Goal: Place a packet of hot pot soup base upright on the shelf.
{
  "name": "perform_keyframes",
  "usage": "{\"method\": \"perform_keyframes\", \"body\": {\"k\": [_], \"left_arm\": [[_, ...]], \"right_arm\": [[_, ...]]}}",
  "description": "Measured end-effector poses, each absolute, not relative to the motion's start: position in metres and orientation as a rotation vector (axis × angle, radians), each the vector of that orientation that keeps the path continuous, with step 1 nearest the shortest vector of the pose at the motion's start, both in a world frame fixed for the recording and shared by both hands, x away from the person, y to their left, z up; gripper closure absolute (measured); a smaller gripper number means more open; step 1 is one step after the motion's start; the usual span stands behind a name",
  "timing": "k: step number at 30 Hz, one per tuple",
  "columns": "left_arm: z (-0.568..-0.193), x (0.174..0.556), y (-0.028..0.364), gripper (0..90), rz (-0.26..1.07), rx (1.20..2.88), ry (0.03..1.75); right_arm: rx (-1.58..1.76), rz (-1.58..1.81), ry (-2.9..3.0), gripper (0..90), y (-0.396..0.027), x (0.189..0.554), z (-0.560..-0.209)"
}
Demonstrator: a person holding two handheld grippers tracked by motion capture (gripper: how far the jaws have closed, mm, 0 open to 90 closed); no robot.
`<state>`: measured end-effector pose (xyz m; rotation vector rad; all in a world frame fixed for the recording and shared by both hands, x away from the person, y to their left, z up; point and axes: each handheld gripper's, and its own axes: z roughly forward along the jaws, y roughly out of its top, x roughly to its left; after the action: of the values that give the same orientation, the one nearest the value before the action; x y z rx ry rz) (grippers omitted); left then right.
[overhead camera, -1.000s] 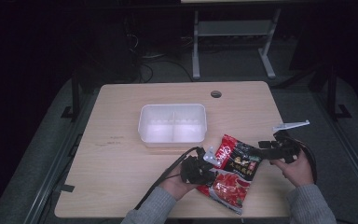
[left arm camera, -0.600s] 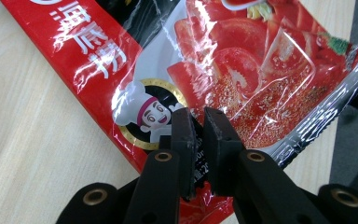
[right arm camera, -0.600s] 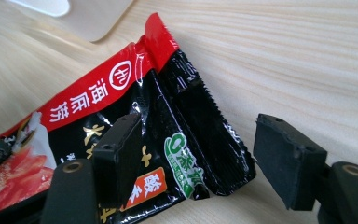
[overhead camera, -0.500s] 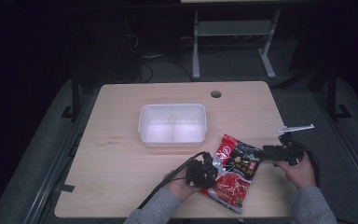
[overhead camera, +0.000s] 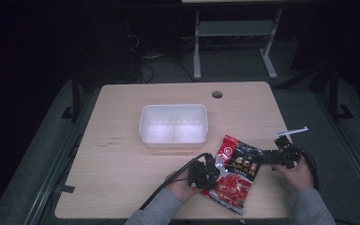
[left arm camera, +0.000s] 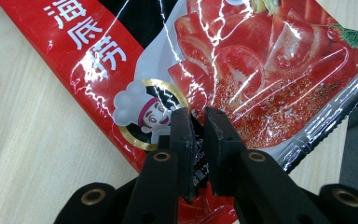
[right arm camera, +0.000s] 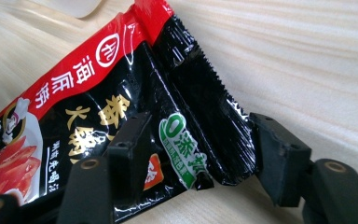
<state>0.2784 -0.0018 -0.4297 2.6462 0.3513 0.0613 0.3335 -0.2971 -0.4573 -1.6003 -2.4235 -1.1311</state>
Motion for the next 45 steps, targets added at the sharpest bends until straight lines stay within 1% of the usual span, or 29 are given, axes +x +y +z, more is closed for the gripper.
{"method": "perform_keyframes", "body": {"k": [7, 12, 14, 17, 18, 19, 21, 24, 28, 31, 35, 39, 42, 43, 45], "left_arm": [[-0.43, 0.277, -0.003, 81.9, 0.075, 2.651, 0.344], [-0.431, 0.278, -0.003, 79.3, 0.077, 2.647, 0.36], [-0.431, 0.278, -0.003, 78.3, 0.085, 2.645, 0.361], [-0.432, 0.278, -0.003, 75.2, 0.096, 2.642, 0.369], [-0.432, 0.278, -0.003, 72.4, 0.104, 2.641, 0.371], [-0.432, 0.278, -0.002, 72.4, 0.112, 2.641, 0.373], [-0.43, 0.278, -0.002, 67.4, 0.135, 2.638, 0.37], [-0.43, 0.281, 0.0, 58.5, 0.077, 2.609, 0.403], [-0.43, 0.286, 0.003, 48.7, 0.05, 2.579, 0.448], [-0.43, 0.289, 0.007, 38.4, 0.072, 2.571, 0.489], [-0.432, 0.293, 0.013, 30.6, 0.059, 2.549, 0.531], [-0.436, 0.3, 0.017, 27.4, -0.023, 2.524, 0.58], [-0.438, 0.303, 0.017, 25.2, -0.081, 2.51, 0.583], [-0.438, 0.304, 0.018, 25.2, -0.1, 2.498, 0.585], [-0.438, 0.306, 0.019, 25.4, -0.096, 2.484, 0.598]], "right_arm": [[-1.619, -1.123, -2.414, 46.9, -0.297, 0.333, -0.46], [-1.618, -1.132, -2.392, 50.6, -0.298, 0.333, -0.463], [-1.62, -1.145, -2.376, 53.8, -0.298, 0.332, -0.464], [-1.611, -1.157, -2.352, 63.0, -0.297, 0.331, -0.464], [-1.606, -1.16, -2.338, 69.4, -0.297, 0.33, -0.464], [-1.606, -1.16, -2.338, 69.4, -0.297, 0.33, -0.464], [-1.6, -1.177, -2.335, 75.9, -0.298, 0.329, -0.463], [-1.59, -1.2, -2.332, 80.1, -0.299, 0.329, -0.462], [-1.569, -1.244, -2.317, 83.4, -0.301, 0.328, -0.458], [-1.551, -1.269, -2.331, 84.5, -0.3, 0.326, -0.45], [-1.508, -1.339, -2.332, 85.5, -0.3, 0.321, -0.437], [-1.48, -1.374, -2.337, 85.7, -0.3, 0.317, -0.429], [-1.425, -1.427, -2.362, 86.1, -0.296, 0.311, -0.415], [-1.425, -1.427, -2.362, 86.1, -0.296, 0.311, -0.415], [-1.381, -1.456, -2.388, 86.2, -0.291, 0.308, -0.404]]}}
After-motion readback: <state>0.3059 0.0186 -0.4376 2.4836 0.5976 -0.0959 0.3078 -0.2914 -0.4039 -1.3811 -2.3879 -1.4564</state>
